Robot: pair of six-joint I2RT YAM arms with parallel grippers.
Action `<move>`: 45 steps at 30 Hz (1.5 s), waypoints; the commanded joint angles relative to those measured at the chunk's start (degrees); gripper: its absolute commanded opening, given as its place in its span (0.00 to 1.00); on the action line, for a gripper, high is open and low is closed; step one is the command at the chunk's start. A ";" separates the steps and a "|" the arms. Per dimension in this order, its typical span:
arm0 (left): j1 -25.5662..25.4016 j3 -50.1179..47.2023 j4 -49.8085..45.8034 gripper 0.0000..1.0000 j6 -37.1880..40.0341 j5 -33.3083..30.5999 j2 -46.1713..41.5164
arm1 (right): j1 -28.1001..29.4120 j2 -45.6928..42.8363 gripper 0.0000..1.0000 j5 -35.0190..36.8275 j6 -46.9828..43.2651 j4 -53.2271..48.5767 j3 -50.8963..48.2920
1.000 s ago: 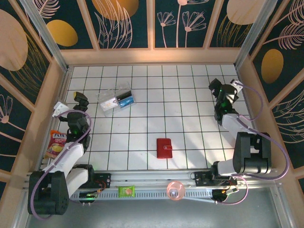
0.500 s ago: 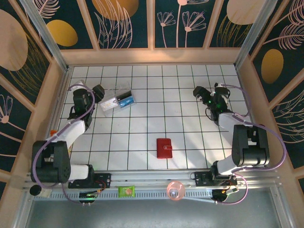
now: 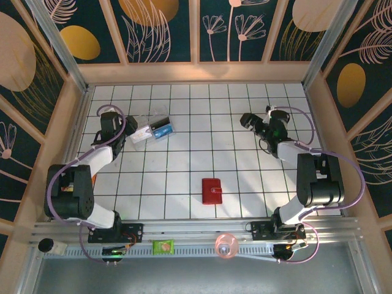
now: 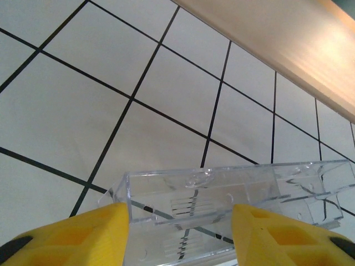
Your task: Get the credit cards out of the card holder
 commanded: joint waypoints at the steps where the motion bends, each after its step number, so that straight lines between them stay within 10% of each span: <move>1: 0.09 2.68 -2.51 0.51 0.27 -0.10 2.69 | 0.47 0.81 0.91 -0.48 -1.40 -0.88 1.92; 45: -6.30 5.70 -2.11 0.29 3.17 3.52 8.92 | 0.87 0.33 0.89 -0.61 -1.21 -2.27 2.61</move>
